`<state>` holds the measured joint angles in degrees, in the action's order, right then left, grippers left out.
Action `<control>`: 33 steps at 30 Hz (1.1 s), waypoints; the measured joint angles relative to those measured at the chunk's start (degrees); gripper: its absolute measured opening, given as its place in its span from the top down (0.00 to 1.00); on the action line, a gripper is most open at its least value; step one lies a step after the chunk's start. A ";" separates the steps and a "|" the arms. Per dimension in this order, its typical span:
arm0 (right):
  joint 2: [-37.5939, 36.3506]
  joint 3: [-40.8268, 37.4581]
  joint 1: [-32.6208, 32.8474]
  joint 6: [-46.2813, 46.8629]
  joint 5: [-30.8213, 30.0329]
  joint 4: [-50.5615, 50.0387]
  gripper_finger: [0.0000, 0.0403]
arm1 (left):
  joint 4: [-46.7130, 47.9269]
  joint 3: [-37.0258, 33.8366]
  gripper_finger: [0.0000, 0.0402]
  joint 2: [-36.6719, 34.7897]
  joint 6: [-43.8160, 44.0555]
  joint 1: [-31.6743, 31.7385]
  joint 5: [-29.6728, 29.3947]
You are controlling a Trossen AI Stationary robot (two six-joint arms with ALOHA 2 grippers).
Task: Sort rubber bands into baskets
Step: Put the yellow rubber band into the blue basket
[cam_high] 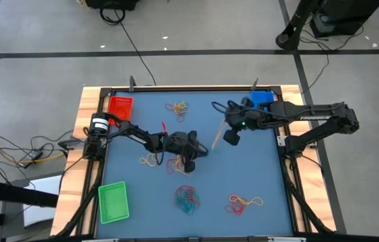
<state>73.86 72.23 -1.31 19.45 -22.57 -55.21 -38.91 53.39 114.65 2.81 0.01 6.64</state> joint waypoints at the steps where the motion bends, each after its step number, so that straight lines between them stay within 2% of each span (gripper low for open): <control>1: 0.00 0.00 -0.57 0.75 -0.78 -1.55 1.00 | 0.00 -0.02 1.00 -0.29 0.35 -0.60 0.84; 5: 0.00 -0.82 -1.94 3.04 -1.81 -3.96 1.00 | 0.35 -0.04 1.00 -3.00 -0.73 -3.14 1.15; 10: 0.05 -5.47 -2.93 3.55 0.00 -2.92 1.00 | 2.33 -0.04 1.00 -9.08 -4.27 -5.00 -0.09; 16: 0.11 -9.80 -4.71 6.15 -3.60 -3.76 1.00 | 7.59 -0.02 1.00 -14.87 -3.96 -4.73 -5.00; 20: 0.11 -10.54 -7.75 6.35 -5.27 -4.55 1.00 | 8.13 -0.04 0.98 -15.06 -2.35 -3.45 -8.51; 26: 0.01 -10.54 -12.29 5.57 -7.11 -6.39 1.00 | 7.67 1.43 1.00 -13.19 -2.16 -1.06 -8.32; 33: 0.00 -10.54 -17.35 3.99 -9.51 -13.13 0.99 | 6.56 3.24 0.99 -11.44 -1.74 0.09 -7.22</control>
<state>73.87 61.69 -18.66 23.44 -32.08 -68.34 -32.35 56.62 103.20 1.07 0.10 -0.58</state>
